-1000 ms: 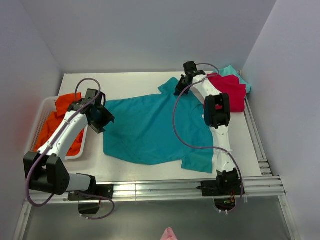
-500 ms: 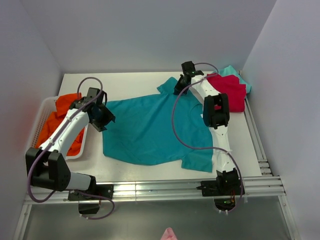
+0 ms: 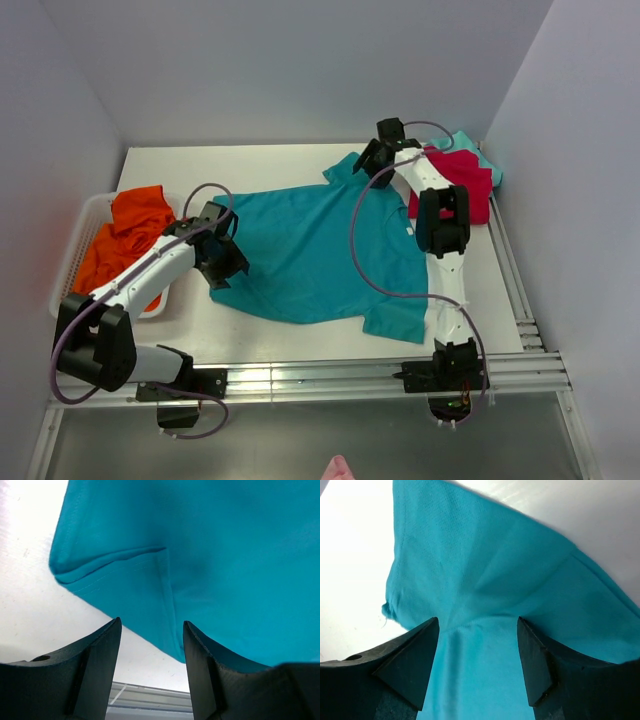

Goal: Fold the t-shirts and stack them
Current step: Flatten the tshirt out

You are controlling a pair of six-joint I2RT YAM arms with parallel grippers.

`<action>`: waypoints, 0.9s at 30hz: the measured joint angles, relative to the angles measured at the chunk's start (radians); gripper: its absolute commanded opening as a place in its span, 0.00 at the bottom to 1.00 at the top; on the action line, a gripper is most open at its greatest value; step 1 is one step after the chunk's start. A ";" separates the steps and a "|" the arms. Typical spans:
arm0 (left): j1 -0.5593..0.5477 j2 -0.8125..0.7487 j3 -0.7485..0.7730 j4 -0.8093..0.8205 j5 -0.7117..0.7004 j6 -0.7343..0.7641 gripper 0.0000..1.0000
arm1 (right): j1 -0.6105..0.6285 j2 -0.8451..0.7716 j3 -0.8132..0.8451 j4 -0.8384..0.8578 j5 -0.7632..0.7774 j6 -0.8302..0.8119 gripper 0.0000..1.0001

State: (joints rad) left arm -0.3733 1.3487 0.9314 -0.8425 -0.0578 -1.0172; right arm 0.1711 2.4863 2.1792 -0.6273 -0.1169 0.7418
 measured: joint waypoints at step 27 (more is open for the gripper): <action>-0.056 0.236 0.016 0.131 -0.117 -0.072 0.50 | -0.024 -1.258 -0.816 -0.012 0.018 0.011 0.69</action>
State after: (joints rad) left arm -0.4297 1.5845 0.9474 -0.7113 -0.1749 -1.0897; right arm 0.1471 1.2278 1.3632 -0.6392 -0.0990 0.7532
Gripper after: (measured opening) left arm 0.508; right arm 0.693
